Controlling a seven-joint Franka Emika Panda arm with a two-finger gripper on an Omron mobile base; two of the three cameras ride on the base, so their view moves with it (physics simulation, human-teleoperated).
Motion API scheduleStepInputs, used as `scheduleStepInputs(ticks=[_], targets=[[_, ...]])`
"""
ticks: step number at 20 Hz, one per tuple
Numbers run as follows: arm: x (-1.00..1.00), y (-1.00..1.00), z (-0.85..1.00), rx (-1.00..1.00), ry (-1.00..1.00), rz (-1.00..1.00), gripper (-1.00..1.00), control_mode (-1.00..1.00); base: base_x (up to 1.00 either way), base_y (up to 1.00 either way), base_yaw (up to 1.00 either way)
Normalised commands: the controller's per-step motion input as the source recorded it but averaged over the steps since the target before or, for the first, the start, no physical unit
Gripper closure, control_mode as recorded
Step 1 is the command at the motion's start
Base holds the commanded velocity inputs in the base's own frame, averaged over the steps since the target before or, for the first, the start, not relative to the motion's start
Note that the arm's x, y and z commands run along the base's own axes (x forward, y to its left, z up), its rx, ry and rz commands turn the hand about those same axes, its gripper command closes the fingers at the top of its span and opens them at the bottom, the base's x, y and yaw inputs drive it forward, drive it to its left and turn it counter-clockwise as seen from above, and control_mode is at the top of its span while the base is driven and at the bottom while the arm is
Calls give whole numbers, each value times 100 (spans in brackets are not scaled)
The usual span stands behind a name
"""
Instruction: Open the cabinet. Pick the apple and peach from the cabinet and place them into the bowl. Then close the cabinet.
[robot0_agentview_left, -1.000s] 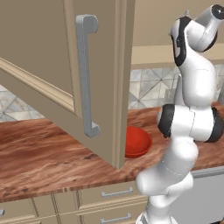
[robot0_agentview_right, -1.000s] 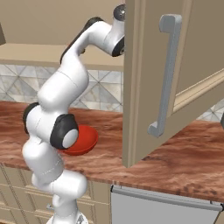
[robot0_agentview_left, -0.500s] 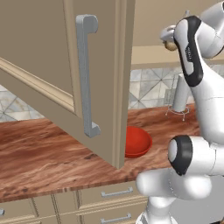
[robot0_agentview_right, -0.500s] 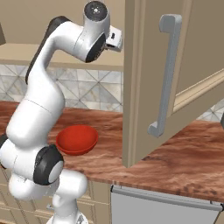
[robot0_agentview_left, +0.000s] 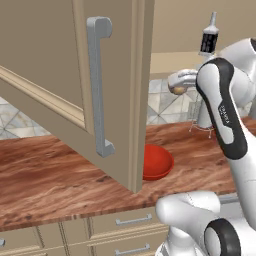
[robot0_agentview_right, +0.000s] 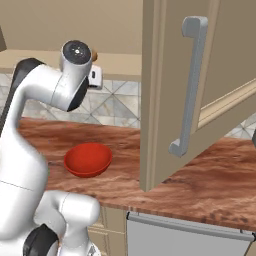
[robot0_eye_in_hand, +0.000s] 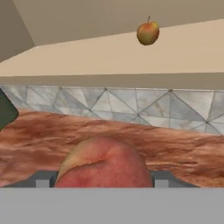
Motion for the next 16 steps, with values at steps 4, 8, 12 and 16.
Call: scheduleStepInputs(ticks=[4, 8, 12, 16], targets=[[-93, 93, -100, -10, 0, 22, 100, -100, 0, 0, 0], [-25, 64, -89, -22, 6, 7, 100, -100, 0, 0, 0], [3, 51, -63, -23, 23, 0, 100, -100, 0, 0, 0], [33, 26, -41, -20, 39, -2, 100, -100, 0, 0, 0]])
